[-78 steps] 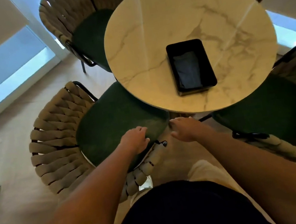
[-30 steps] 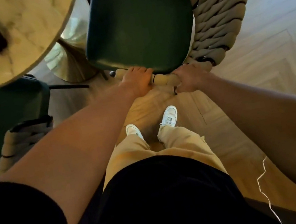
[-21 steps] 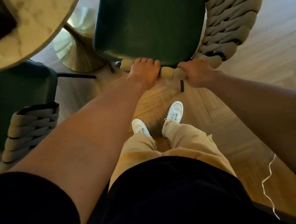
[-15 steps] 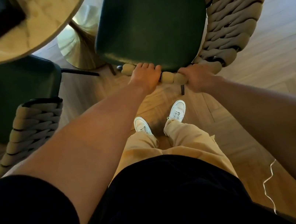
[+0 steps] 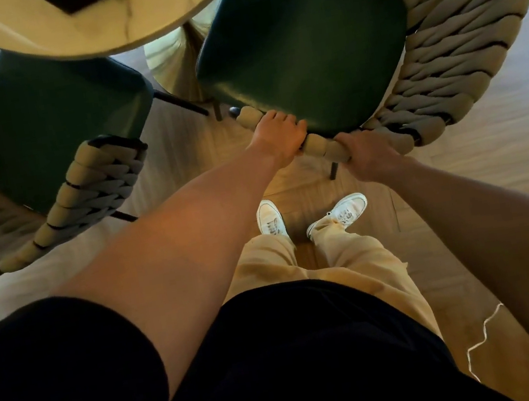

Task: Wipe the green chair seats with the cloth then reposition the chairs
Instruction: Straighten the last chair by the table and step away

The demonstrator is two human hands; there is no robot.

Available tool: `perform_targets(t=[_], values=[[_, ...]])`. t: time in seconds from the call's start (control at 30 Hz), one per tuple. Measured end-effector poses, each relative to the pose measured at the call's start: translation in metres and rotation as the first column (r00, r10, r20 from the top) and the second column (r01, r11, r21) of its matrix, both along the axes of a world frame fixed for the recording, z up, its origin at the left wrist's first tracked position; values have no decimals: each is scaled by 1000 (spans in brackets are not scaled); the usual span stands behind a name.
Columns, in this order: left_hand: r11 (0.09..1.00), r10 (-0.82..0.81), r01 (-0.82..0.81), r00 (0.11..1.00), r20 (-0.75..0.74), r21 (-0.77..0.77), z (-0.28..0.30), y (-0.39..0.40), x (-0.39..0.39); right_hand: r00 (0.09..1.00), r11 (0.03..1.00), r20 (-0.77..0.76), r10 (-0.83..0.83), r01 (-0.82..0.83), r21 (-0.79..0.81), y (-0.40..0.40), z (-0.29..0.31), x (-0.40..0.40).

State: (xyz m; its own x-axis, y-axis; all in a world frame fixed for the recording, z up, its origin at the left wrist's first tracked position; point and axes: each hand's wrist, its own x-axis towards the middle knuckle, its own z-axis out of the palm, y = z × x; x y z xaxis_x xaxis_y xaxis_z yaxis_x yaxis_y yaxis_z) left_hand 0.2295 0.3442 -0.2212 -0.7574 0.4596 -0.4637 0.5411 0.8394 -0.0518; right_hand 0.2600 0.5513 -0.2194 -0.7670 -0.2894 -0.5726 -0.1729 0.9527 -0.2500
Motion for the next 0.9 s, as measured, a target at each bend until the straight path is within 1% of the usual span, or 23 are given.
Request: perform_targets(t=[0.1,0.2,0.33,0.5,0.63,0.7,0.77,0.83,0.9], values=[[1000,23,-23,1000,8,7,5,-8,-8,1000,1000,31,-4,3,11,-9,0,-10],[999,36,-37,999,40,7,11,-16,-16,999,999,37,-16,17,-27,-15,0,-19],[999,41,-42,997,60,13,13,-26,-24,998,999,54,-14,16,-40,-26,4,-28],[999,29,-31,997,66,28,9,-32,-26,999,999,31,-10,11,-32,-32,8,-29],[997,36,-42,994,103,57,8,-32,-28,998,998,62,11,-8,-58,-30,13,-34],[996,38,-47,991,125,74,11,-33,-29,996,997,61,66,-63,-43,-31,19,-38],[995,34,-46,991,127,92,17,-33,-26,990,992,64,128,-129,15,-33,28,-41],[994,40,-54,990,139,97,26,-31,-22,987,990,92,132,-136,42,-34,38,-42],[994,50,-64,987,153,88,37,-27,-18,990,994,104,99,-103,28,-31,47,-41]])
